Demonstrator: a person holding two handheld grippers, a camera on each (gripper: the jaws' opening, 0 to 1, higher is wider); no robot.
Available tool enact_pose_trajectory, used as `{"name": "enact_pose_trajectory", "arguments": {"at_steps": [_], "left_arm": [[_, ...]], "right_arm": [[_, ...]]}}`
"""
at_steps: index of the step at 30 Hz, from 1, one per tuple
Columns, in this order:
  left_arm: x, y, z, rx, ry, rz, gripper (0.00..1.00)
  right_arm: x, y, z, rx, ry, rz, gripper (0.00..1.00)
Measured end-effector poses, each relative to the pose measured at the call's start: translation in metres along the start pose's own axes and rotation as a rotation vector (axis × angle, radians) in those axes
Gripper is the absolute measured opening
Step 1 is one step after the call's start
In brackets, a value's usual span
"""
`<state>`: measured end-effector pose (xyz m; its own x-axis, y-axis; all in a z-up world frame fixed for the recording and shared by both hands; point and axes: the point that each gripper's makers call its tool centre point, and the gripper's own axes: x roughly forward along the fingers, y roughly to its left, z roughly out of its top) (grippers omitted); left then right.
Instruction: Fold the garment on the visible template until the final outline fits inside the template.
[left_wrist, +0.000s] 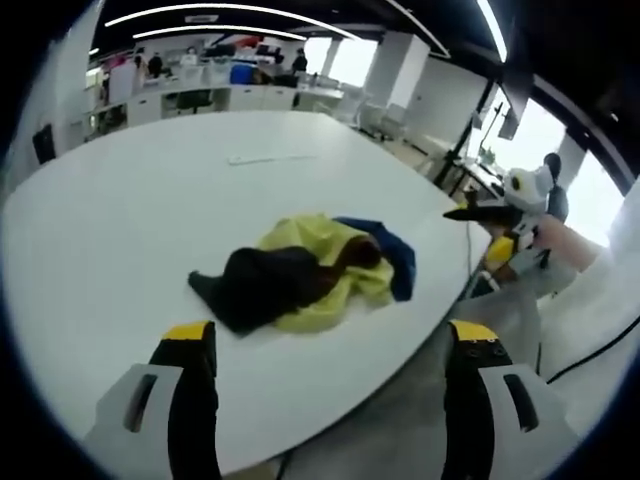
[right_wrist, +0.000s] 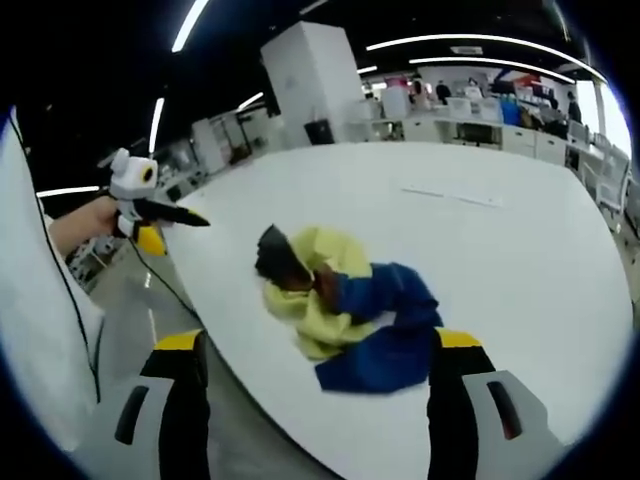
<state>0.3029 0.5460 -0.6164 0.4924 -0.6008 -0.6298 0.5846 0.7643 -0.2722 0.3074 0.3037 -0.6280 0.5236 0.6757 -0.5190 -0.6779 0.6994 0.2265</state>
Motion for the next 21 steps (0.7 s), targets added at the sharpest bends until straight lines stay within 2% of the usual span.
{"name": "enact_pose_trajectory", "arguments": {"at_steps": [5, 11, 17, 21], "left_arm": [[0.004, 0.001, 0.000, 0.004, 0.004, 0.002, 0.91], [0.010, 0.001, -0.004, 0.024, 0.030, 0.004, 0.89], [0.012, 0.001, -0.004, 0.019, 0.036, -0.002, 0.88], [0.015, 0.001, -0.005, 0.014, 0.038, -0.006, 0.87]], "right_arm": [[0.006, -0.003, 0.002, -0.007, -0.004, 0.002, 0.88], [0.015, -0.003, -0.003, -0.034, 0.020, 0.002, 0.85], [0.023, -0.003, 0.000, -0.049, 0.009, -0.004, 0.80], [0.030, -0.002, -0.002, -0.079, 0.028, -0.002, 0.78]]}}
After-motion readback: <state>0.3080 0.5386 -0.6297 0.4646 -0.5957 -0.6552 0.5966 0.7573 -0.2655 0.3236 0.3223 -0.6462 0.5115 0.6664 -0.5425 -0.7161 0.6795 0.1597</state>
